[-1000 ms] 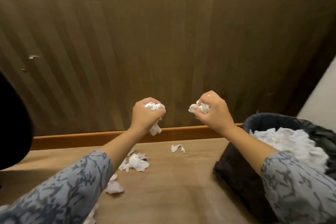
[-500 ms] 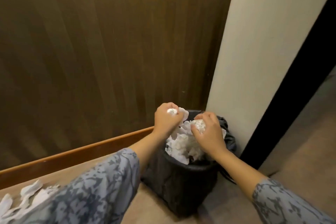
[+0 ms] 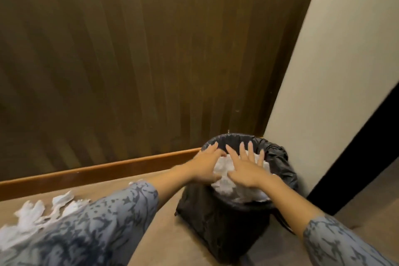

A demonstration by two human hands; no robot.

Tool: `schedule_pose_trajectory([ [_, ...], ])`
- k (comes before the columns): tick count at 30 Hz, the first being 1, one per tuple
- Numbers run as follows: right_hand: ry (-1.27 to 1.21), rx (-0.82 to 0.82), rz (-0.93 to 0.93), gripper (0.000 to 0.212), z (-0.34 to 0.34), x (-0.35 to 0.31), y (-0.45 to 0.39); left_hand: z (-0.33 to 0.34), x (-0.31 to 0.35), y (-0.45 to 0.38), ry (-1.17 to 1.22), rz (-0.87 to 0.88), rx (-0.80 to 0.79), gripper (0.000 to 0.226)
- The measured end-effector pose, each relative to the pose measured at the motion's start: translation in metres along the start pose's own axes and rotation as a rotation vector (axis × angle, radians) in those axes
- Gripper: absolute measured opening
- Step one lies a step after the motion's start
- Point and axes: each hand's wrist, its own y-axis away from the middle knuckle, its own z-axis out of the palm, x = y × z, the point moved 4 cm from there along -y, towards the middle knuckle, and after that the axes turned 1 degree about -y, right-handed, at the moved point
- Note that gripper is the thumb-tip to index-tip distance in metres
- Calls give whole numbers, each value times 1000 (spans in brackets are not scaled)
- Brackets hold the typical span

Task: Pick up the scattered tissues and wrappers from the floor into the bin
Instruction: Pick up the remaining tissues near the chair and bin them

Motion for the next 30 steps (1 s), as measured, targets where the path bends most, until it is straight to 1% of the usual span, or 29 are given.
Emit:
schedule_pose_trajectory([
  [2, 160, 39, 50, 70, -15, -36, -7, -23, -26, 25, 19, -16, 118, 58],
  [4, 261, 66, 61, 63, -25, -80, -10, -41, -68, 54, 36, -106, 170, 57],
  [6, 256, 91, 15, 58, -25, -129, -11, -58, -116, 91, 78, -220, 162, 55],
  [8, 145, 95, -75, 55, -17, -183, -11, -72, -166, 134, 94, -311, 152, 51],
  [10, 3, 26, -210, 53, 2, -247, -11, -79, -213, 181, 72, -393, 165, 48],
  [12, -65, -66, -345, 51, 26, -314, -7, -81, -255, 229, 49, -462, 184, 48],
  [15, -40, -144, -572, 48, 66, -408, -6, -71, -311, 298, 44, -537, 227, 47],
  [17, -54, -245, -724, 46, 99, -461, -6, -60, -347, 341, 40, -578, 243, 41],
  [18, -56, -312, -780, 46, 115, -485, -5, -53, -366, 362, 51, -607, 245, 38],
  [20, 3, -437, -823, 46, 147, -524, -4, -35, -407, 407, 95, -678, 250, 35],
  [23, 136, -553, -768, 57, 194, -563, -9, -4, -466, 469, 154, -792, 263, 38],
  [25, 110, -568, -660, 71, 227, -578, -14, 17, -498, 508, 184, -886, 279, 46],
  [27, 56, -554, -518, 87, 258, -587, -16, 40, -528, 544, 219, -1000, 330, 50],
  [28, 16, -534, -428, 93, 272, -588, -17, 51, -542, 562, 262, -1049, 382, 49],
  [30, -93, -443, -235, 99, 298, -584, -16, 72, -564, 596, 337, -1117, 489, 43],
])
